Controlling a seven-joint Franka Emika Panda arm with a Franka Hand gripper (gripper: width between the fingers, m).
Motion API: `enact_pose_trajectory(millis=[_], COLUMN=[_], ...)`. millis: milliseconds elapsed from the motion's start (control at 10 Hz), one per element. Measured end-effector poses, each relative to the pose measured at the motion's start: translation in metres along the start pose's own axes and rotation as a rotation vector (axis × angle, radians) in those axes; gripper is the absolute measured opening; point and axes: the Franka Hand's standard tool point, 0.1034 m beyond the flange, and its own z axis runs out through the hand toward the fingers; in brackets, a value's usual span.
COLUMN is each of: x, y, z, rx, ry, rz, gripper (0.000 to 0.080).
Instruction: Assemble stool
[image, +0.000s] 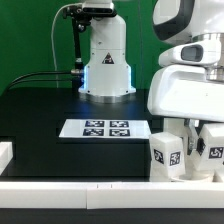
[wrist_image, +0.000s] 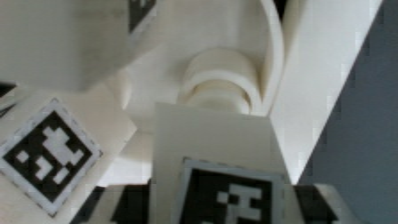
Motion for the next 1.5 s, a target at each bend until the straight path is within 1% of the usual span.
enact_pose_trajectory(millis=[300, 400, 500, 600, 700, 800, 900, 1000, 1200, 1300, 1400, 1500], x=[-0.004, -0.004, -0.004, -0.004, -0.004, -0.004, -0.002, 0.002, 0.012, 0.011, 0.016, 0.025], y=[-0.001, 0.000, 0.000, 0.000, 0.000, 0.000, 0.001, 0.004, 0.005, 0.008, 0.011, 0.014], z=[0.000, 0.000, 0.000, 0.000, 0.000, 0.000, -0.002, -0.011, -0.029, -0.031, -0.038, -0.041], rx=[-0.001, 0.000, 0.001, 0.001, 0.001, 0.001, 0.004, 0.014, 0.036, 0.035, 0.047, 0.065], ry=[-0.011, -0.012, -0.012, -0.012, -0.012, -0.012, -0.016, -0.023, -0.053, -0.119, -0.208, -0.250], rz=[0.018, 0.023, 0.024, 0.026, 0.027, 0.028, 0.037, 0.061, 0.117, 0.146, 0.194, 0.229], gripper=[0.0318, 0.0421, 0.0421, 0.0556, 0.0623, 0.0623, 0.0644, 0.0644, 0.0648, 0.0648, 0.0648, 0.0648])
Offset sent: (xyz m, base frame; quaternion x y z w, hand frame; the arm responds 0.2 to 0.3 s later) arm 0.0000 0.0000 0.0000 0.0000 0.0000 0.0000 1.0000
